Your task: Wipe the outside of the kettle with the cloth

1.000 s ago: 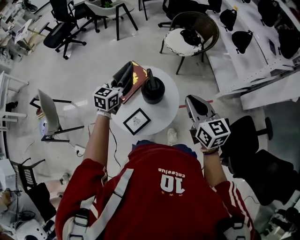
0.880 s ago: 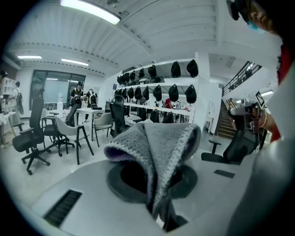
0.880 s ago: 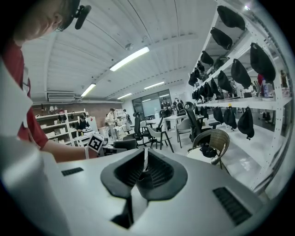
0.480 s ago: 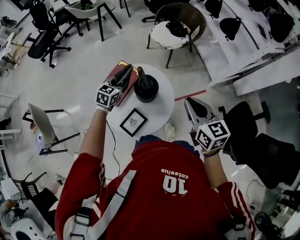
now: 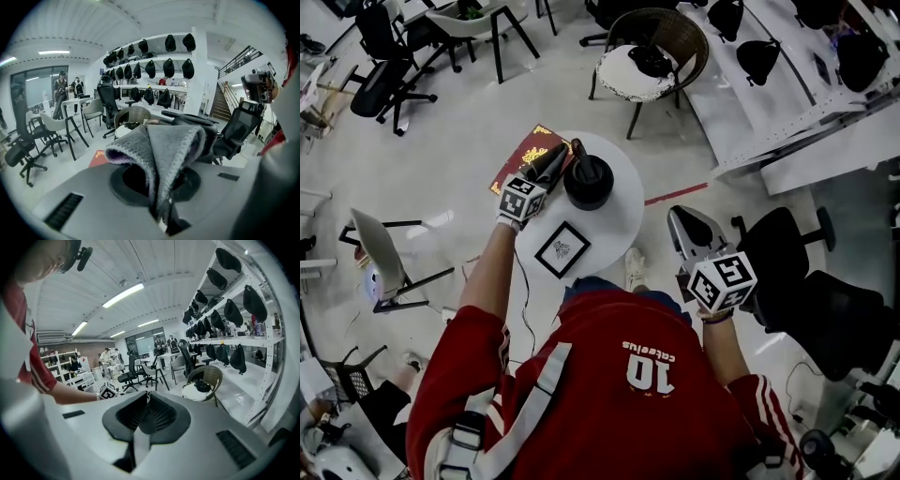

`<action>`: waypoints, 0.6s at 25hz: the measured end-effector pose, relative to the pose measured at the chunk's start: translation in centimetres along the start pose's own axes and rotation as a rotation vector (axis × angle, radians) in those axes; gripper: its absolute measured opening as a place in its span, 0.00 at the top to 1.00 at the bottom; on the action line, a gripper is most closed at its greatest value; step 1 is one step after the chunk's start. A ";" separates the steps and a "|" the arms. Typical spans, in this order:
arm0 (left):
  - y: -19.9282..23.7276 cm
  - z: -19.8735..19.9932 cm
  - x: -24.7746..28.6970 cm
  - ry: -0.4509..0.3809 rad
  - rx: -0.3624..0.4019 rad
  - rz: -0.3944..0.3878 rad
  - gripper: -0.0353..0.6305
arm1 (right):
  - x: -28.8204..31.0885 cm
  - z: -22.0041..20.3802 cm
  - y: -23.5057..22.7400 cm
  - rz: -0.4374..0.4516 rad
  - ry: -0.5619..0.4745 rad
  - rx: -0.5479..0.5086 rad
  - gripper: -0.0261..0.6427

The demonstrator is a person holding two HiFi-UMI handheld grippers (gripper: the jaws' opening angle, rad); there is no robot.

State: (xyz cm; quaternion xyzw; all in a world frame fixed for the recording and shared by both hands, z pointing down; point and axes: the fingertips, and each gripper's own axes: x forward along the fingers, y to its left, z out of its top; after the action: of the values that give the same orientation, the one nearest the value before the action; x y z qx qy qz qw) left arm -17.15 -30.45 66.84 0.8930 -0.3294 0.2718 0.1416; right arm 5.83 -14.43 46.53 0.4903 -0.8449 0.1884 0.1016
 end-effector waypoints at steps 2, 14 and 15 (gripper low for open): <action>-0.5 -0.5 0.4 0.016 0.006 -0.013 0.88 | -0.1 0.0 0.3 0.003 0.005 -0.002 0.91; -2.0 -1.2 0.8 0.056 0.071 -0.015 0.88 | -1.6 -1.0 0.8 -0.002 0.031 0.007 0.91; -2.1 -1.3 0.6 0.055 0.067 -0.013 0.88 | -1.6 -1.2 1.0 0.000 0.033 0.009 0.91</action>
State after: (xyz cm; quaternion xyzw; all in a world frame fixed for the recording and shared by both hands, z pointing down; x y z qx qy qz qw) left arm -15.87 -28.60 68.08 0.8916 -0.3100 0.3064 0.1224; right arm 5.81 -12.23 46.81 0.4877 -0.8422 0.2001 0.1133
